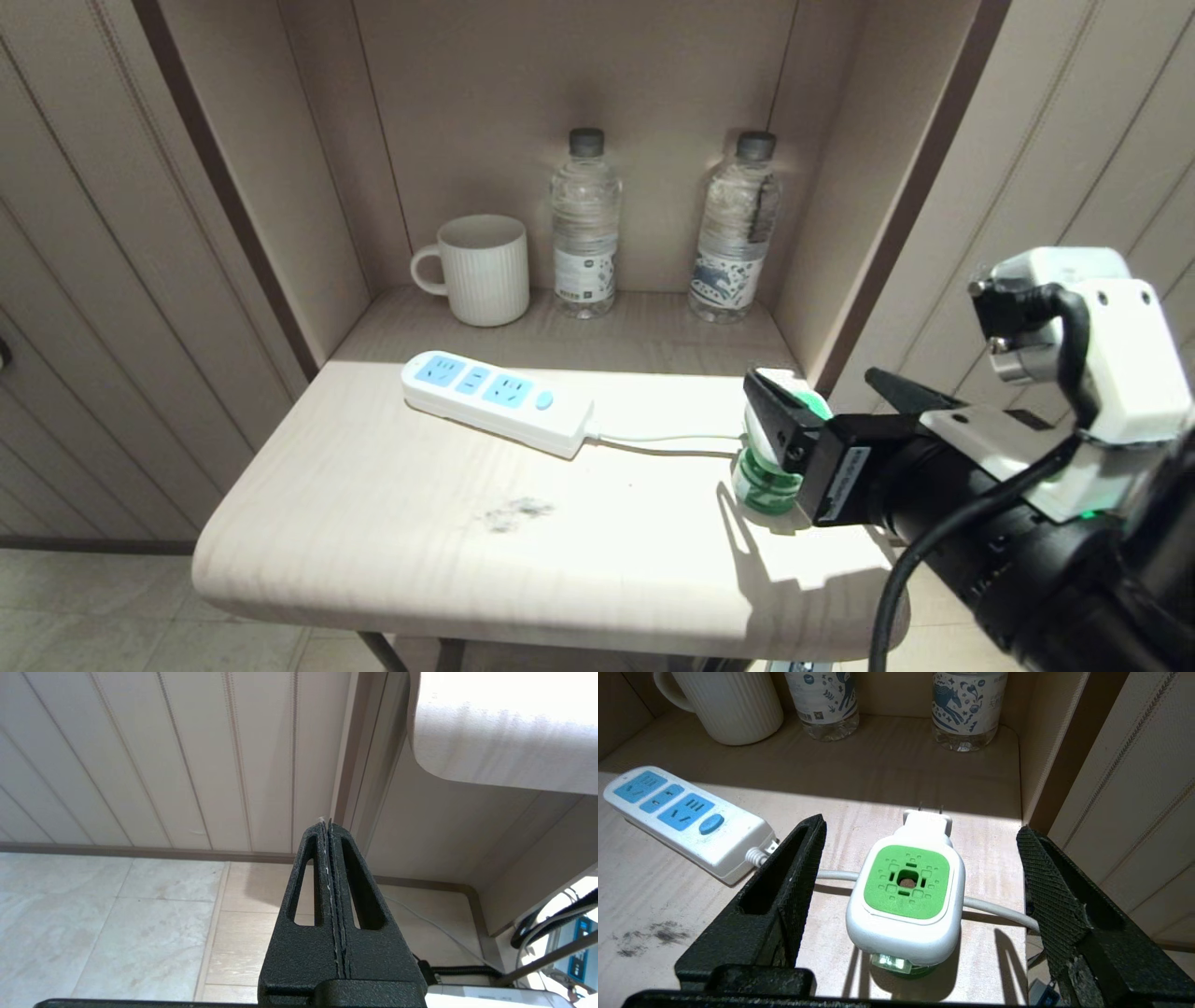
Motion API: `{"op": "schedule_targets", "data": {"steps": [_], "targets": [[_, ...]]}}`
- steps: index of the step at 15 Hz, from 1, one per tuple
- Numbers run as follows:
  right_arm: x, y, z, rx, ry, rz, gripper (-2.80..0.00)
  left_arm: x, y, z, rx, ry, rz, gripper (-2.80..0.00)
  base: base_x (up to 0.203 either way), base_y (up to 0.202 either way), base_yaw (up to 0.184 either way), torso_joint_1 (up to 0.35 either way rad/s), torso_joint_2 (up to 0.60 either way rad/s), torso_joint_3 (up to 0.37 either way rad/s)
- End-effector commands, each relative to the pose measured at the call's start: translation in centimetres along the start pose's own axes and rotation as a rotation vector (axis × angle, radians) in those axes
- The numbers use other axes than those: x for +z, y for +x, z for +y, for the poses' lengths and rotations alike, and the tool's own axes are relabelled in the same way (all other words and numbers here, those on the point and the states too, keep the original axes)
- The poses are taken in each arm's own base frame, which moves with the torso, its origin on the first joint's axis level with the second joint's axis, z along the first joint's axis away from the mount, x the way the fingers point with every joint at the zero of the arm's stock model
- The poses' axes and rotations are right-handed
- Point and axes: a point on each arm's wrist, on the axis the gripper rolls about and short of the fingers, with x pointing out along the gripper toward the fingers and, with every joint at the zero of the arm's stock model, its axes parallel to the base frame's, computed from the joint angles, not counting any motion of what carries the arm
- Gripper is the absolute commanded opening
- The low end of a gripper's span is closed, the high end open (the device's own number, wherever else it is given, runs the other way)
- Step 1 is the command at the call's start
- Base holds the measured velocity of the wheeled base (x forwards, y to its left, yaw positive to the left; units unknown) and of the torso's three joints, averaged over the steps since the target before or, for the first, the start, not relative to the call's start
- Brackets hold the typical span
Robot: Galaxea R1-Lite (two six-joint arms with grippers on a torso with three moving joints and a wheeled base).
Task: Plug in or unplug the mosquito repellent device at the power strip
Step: Pick up the mosquito repellent liquid
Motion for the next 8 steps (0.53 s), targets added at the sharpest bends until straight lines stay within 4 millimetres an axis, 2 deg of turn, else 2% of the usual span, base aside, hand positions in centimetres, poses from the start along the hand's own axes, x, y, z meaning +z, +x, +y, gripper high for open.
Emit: {"op": "schedule_targets", "data": {"steps": [1, 8], "targets": [[-1.44, 0.1, 0.1, -0.002, -0.036, 0.004, 0.0, -0.01, 0.01, 0.0, 0.001, -0.001, 0.003, -2.8, 0.0, 0.0, 0.0, 0.0, 0.0, 0.0], [-2.36, 0.17, 1.07, 0.03, -0.089, -0.094, 0.0, -0.01, 0.01, 0.0, 0.0, 0.001, 0.003, -2.8, 0.0, 0.0, 0.0, 0.0, 0.0, 0.0]]}}
